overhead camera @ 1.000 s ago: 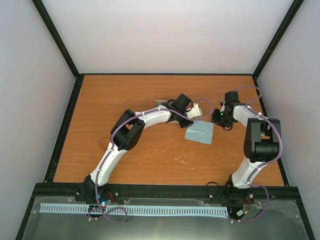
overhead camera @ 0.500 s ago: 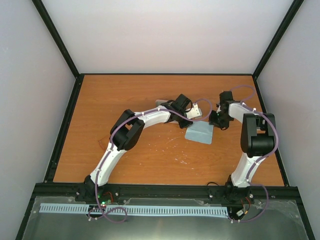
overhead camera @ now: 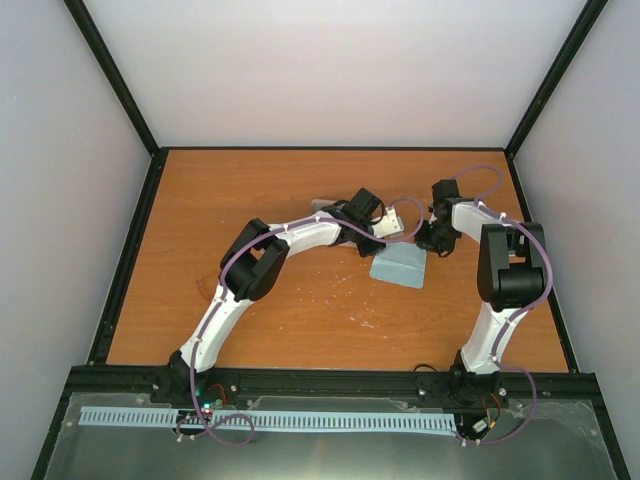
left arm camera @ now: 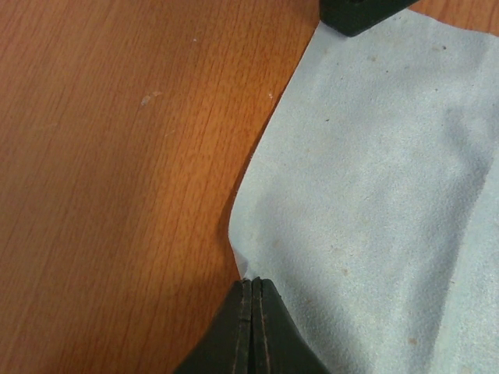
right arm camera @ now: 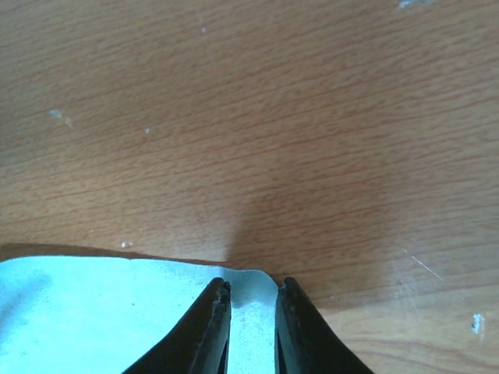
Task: Organize the sunglasses
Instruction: Fold the glasses cleaning cloth at the center of the board.
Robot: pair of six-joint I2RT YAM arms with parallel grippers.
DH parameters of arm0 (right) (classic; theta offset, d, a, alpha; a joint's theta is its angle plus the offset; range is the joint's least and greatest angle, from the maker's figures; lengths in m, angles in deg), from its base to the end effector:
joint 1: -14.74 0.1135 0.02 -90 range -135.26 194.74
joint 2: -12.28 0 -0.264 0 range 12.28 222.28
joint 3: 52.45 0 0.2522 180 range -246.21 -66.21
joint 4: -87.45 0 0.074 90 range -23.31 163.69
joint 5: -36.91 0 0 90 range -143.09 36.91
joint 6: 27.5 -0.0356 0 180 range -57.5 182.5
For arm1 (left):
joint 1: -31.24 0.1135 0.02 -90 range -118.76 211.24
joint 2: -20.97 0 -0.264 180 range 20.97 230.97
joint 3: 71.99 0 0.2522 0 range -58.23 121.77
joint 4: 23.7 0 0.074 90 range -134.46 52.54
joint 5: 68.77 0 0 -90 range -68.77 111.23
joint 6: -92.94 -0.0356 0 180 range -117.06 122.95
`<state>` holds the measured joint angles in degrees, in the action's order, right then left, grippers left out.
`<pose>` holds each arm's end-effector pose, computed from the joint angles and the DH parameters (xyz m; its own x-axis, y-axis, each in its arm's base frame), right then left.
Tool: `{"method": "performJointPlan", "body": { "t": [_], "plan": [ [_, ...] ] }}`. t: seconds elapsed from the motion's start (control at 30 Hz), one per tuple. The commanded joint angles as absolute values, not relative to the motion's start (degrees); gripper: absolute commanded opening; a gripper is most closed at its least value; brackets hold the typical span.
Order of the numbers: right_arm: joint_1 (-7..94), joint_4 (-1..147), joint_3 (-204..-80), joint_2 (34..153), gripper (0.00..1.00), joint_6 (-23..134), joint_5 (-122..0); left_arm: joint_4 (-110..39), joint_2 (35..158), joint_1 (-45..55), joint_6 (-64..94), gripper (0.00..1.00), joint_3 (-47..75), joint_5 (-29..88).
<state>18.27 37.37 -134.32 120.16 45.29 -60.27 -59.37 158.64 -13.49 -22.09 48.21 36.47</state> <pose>0.3530 0.0262 0.1480 -0.9524 0.2354 -0.1937 0.1997 0.9619 0.1870 0.3634 -0.3731 0.1289 -0.1804 0.7533 -0.6325 0.9572 0.2823 0.0632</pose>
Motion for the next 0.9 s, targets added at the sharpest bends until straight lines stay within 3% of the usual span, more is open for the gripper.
{"method": "performJointPlan", "body": {
  "t": [0.0,0.17,0.87],
  "plan": [
    [18.9,36.1,-134.0,122.3,0.14,45.6,-58.9,-59.0,156.6,-13.1,-23.1,0.01,48.0,37.2],
    [19.0,36.1,-133.8,122.1,0.03,45.5,-59.2,-58.4,156.6,-13.1,-23.3,0.01,48.2,37.2],
    [19.0,39.5,-132.8,115.1,0.03,46.3,-60.5,-55.1,154.2,-12.8,-23.0,0.01,47.4,37.6]
  ]
}}
